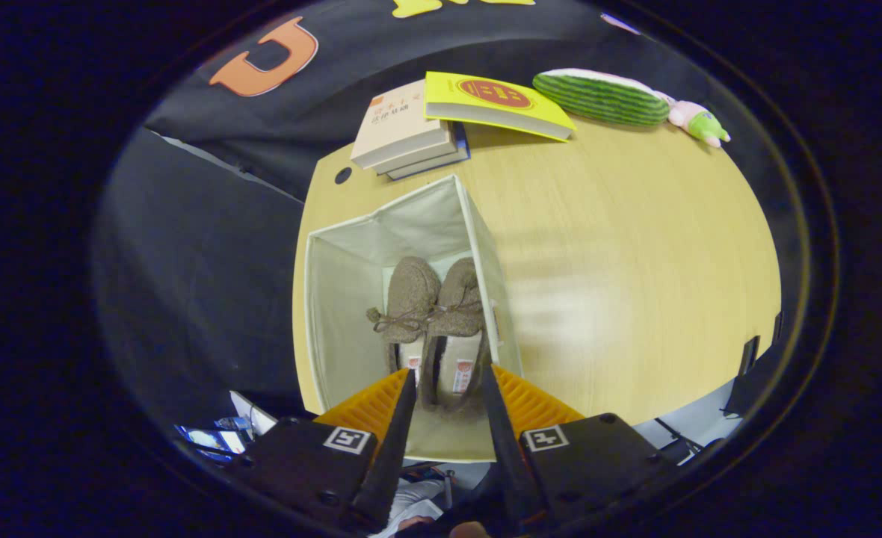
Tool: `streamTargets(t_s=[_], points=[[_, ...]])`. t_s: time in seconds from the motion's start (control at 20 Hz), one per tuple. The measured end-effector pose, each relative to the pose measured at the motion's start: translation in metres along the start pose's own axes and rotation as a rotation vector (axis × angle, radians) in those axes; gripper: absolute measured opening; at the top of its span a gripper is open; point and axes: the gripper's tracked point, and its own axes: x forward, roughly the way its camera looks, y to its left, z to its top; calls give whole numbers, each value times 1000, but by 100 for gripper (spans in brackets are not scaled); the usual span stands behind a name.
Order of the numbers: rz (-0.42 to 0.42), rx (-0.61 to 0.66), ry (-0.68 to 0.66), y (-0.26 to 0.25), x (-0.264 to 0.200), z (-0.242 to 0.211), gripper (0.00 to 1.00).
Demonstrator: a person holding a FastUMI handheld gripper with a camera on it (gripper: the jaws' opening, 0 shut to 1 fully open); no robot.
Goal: Open the storage box then place both shoes into the box .Put the left shoe in first, then the right shoe, with the right side of both shoes facing outward in a uniform manner.
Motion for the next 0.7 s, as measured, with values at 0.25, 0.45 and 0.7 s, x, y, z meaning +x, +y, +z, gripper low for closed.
streamTargets(t_s=[0.25,0.45,0.7], points=[[-46,-103,-202,-7,-44,28,79],[-63,-98,-463,-21,-103,64,79],[-89,-135,-768,-43,-179,94,79]])
